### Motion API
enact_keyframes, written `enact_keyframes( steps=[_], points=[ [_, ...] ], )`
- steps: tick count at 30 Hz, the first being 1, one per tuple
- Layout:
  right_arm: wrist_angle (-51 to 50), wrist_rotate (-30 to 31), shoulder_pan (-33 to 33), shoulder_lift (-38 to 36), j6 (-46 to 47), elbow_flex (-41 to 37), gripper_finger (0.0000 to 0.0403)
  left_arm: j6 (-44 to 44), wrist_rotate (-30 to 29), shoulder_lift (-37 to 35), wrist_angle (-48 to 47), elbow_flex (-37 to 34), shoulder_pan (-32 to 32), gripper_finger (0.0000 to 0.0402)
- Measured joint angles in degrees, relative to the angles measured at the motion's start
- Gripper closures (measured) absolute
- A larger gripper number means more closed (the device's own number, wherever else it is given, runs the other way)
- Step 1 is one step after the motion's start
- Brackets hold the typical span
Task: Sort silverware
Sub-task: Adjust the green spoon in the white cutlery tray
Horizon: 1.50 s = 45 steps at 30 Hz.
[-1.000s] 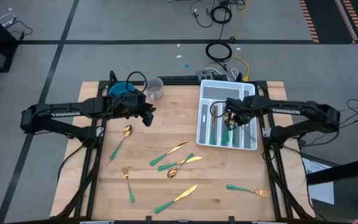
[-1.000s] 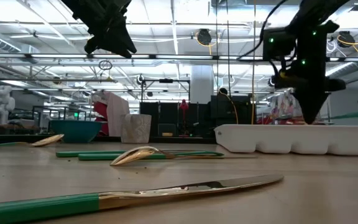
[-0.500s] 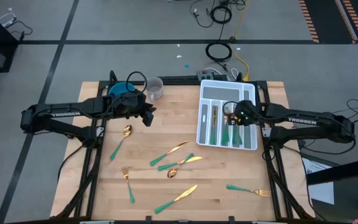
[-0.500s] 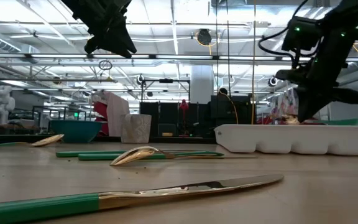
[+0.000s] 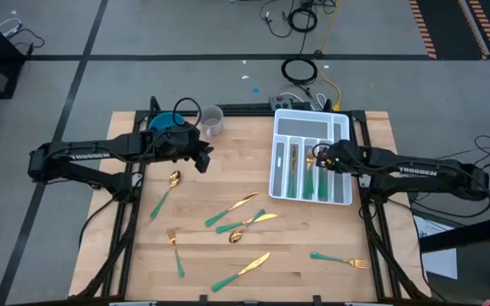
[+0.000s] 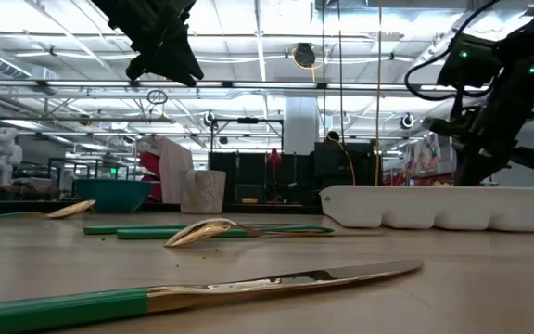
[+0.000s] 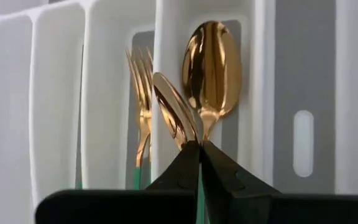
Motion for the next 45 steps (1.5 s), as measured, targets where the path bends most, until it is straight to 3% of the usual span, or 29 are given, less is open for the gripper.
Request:
enact_keyframes(
  steps=[20,40,45],
  points=[
    [7.75,0.09,-6.10,1.30,0.93,-4.03,0.0403,0.02,0.00,0.00,0.00,0.00,0.00,0.0278],
    [8.08,-0.28,-6.12,4.48,-0.82,-4.03,0.0403,0.02,-0.02,0.00,0.00,0.00,0.00,0.0278],
    [8.18,-0.35,-6.10,4.60,-2.13,-4.01,0.0386,0.02,-0.02,0.00,0.00,-0.01,-0.01,0.0278]
  ],
)
